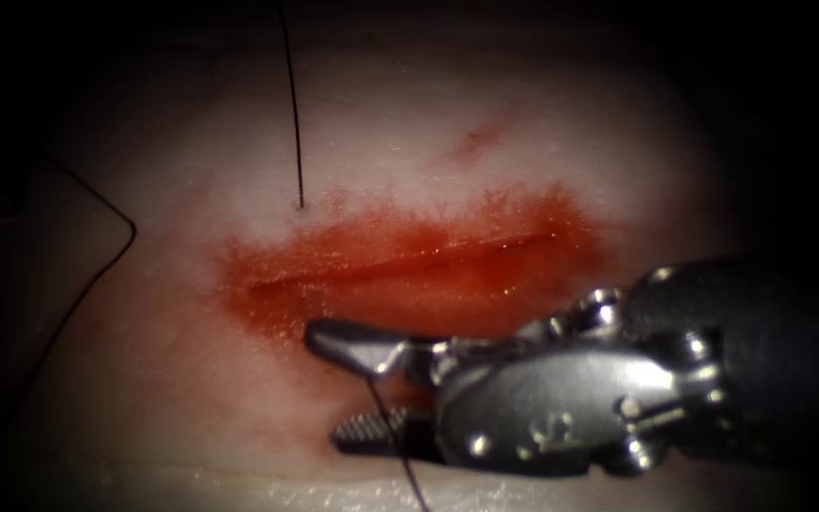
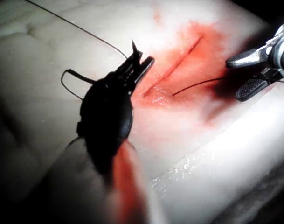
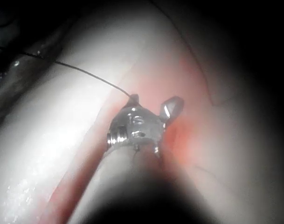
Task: Wound Closure
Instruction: Grasp suture with right hand near the wound and pull away to lengthen working end. Repeat until only a short tail remains.
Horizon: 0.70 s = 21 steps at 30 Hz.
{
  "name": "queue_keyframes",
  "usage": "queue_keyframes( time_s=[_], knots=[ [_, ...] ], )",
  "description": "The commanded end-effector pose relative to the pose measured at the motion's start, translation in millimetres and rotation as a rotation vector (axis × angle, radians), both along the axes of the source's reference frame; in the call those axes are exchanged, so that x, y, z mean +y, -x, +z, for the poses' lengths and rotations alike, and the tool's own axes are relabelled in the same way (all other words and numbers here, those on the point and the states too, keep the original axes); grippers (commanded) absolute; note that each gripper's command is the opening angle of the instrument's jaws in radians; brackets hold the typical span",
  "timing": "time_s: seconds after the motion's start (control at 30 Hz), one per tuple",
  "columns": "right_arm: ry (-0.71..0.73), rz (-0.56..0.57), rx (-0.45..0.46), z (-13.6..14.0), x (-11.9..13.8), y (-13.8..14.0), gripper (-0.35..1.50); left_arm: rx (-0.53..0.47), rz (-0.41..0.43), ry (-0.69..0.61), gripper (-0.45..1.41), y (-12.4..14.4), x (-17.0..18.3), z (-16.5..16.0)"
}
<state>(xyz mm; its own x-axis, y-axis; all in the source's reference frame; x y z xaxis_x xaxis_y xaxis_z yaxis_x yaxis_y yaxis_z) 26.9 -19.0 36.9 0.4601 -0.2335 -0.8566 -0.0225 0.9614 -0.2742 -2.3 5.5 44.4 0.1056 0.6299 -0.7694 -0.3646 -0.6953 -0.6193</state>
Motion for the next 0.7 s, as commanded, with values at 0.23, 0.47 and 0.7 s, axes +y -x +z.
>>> queue_keyframes(
  time_s=[0.23, 0.47, 0.7],
  knots=[
    [0.019, -0.015, -0.013, 4.7, 0.7, -1.7, 1.43, -0.001, 0.0, 0.0, -0.45, 0.5, -0.1, 0.5],
    [-0.04, 0.007, -0.004, 8.6, 1.1, -1.3, 1.38, -0.001, 0.0, 0.0, -0.45, 0.5, -0.1, 0.5],
    [-0.053, 0.007, -0.003, 9.2, 0.6, -1.1, 0.93, -0.001, 0.001, 0.0, -0.45, 0.5, -0.1, 0.5]
  ],
)
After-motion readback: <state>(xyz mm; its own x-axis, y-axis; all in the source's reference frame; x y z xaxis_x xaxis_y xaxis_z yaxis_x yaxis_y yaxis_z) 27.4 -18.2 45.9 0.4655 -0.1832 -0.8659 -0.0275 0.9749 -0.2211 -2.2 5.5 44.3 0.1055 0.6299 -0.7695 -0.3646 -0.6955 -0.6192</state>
